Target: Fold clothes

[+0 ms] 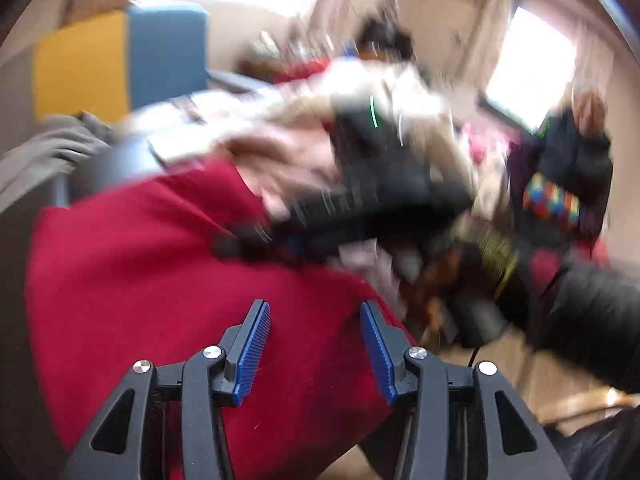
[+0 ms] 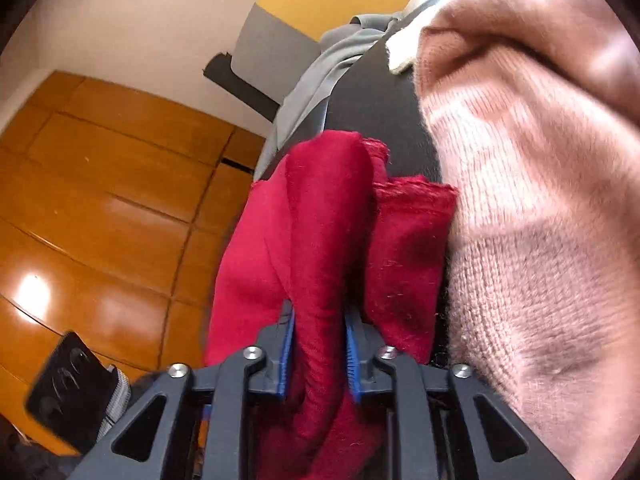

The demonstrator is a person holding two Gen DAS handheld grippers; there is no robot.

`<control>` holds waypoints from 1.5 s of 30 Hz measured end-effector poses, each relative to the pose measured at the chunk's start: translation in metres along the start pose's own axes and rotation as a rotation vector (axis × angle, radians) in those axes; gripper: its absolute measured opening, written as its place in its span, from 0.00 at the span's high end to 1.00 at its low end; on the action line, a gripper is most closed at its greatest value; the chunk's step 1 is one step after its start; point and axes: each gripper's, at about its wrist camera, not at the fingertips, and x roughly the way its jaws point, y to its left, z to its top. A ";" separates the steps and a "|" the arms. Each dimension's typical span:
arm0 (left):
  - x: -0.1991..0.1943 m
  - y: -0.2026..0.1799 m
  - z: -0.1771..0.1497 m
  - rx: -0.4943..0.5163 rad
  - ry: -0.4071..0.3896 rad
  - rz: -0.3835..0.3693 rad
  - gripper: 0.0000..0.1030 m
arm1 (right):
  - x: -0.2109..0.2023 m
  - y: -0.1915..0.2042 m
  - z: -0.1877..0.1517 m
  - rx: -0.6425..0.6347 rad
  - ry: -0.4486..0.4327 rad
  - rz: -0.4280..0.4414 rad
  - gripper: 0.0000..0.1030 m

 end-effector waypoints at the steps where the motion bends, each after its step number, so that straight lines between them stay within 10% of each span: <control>1: 0.007 -0.007 -0.003 0.032 0.005 0.015 0.54 | -0.005 0.009 0.005 -0.045 -0.014 -0.041 0.65; 7: 0.007 -0.004 -0.006 0.020 -0.011 -0.011 0.53 | -0.042 0.059 0.022 -0.226 -0.148 -0.111 0.63; 11: 0.014 -0.013 -0.006 0.066 0.000 0.027 0.53 | -0.007 0.071 0.031 -0.283 -0.085 -0.104 0.63; 15: 0.025 -0.021 -0.009 0.087 -0.002 0.103 0.53 | 0.033 0.010 0.039 -0.123 -0.059 -0.125 0.90; 25: 0.012 -0.014 -0.003 -0.020 -0.051 0.076 0.53 | 0.041 -0.014 0.035 -0.025 -0.108 -0.040 0.91; 29: -0.036 0.009 -0.003 -0.154 -0.164 0.061 0.53 | 0.033 0.025 0.041 -0.119 -0.067 -0.202 0.80; 33: -0.082 0.037 -0.017 -0.236 -0.270 0.142 0.52 | 0.024 0.095 0.047 -0.335 -0.097 -0.320 0.35; 42: -0.047 0.044 -0.062 -0.238 -0.128 0.163 0.52 | 0.143 0.174 0.048 -0.662 0.127 -0.279 0.26; 45: -0.036 0.033 -0.070 -0.168 -0.147 0.222 0.52 | 0.198 0.132 0.040 -0.704 0.225 -0.471 0.12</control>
